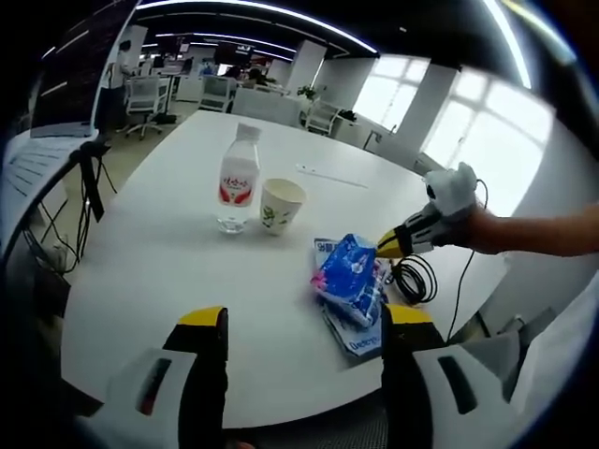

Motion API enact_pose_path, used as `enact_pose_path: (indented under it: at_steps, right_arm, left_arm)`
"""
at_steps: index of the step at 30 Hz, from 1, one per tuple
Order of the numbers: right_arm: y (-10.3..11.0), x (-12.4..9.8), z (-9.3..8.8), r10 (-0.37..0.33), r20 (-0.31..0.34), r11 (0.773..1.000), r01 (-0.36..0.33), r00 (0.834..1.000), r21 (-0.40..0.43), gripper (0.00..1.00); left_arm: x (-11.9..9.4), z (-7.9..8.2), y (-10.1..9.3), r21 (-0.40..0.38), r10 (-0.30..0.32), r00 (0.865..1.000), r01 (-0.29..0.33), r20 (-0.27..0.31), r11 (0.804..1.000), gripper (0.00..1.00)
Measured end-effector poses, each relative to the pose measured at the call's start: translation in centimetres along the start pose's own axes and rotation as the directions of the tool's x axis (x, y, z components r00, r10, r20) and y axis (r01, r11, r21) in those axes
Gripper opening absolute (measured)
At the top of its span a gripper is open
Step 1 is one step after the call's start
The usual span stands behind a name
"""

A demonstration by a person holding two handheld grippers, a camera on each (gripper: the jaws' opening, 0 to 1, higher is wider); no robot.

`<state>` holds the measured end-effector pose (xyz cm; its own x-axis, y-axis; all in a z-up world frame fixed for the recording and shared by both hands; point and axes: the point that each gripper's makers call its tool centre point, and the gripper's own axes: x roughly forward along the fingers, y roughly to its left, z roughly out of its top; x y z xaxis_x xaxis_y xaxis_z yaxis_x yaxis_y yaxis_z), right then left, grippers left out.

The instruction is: Arrange the tabletop items into an orderly group along one side of the table until the central work area is clear of visible clutter.

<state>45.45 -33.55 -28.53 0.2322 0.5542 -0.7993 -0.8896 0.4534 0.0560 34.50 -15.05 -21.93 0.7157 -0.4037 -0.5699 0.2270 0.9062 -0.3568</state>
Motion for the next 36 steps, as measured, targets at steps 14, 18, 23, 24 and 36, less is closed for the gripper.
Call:
enact_pose_path:
  at_steps: [14,18,23,24,36]
  right_arm:
    - [-1.7,-2.5,-0.2,-0.062,0.08,0.991,0.051,0.995,0.125,0.0]
    - [-2.8,-3.7,-0.8,-0.1,0.116,0.976,0.075,0.988,0.205,0.0]
    - [-4.5,-5.0,-1.8,-0.148,0.146,0.948,0.098,0.978,0.304,0.0]
    - [-5.0,-5.3,-2.0,-0.164,0.151,0.938,0.106,0.975,0.329,0.0]
    - [-9.6,-7.7,-4.2,-0.308,0.167,0.817,0.17,0.937,0.551,0.0]
  left_arm:
    - [0.3,-0.6,-0.7,0.001,-0.018,1.0,0.018,-0.012,1.0,0.67]
    - [0.4,-0.9,-1.0,-0.004,-0.023,1.0,0.023,-0.014,1.0,0.67]
    - [0.8,-1.2,-1.4,-0.004,-0.036,0.999,0.036,-0.026,0.999,0.66]
    - [0.8,-1.2,-1.4,-0.004,-0.037,0.999,0.037,-0.027,0.999,0.66]
    - [0.9,-1.3,-1.7,0.008,-0.038,0.999,0.038,-0.039,0.999,0.67]
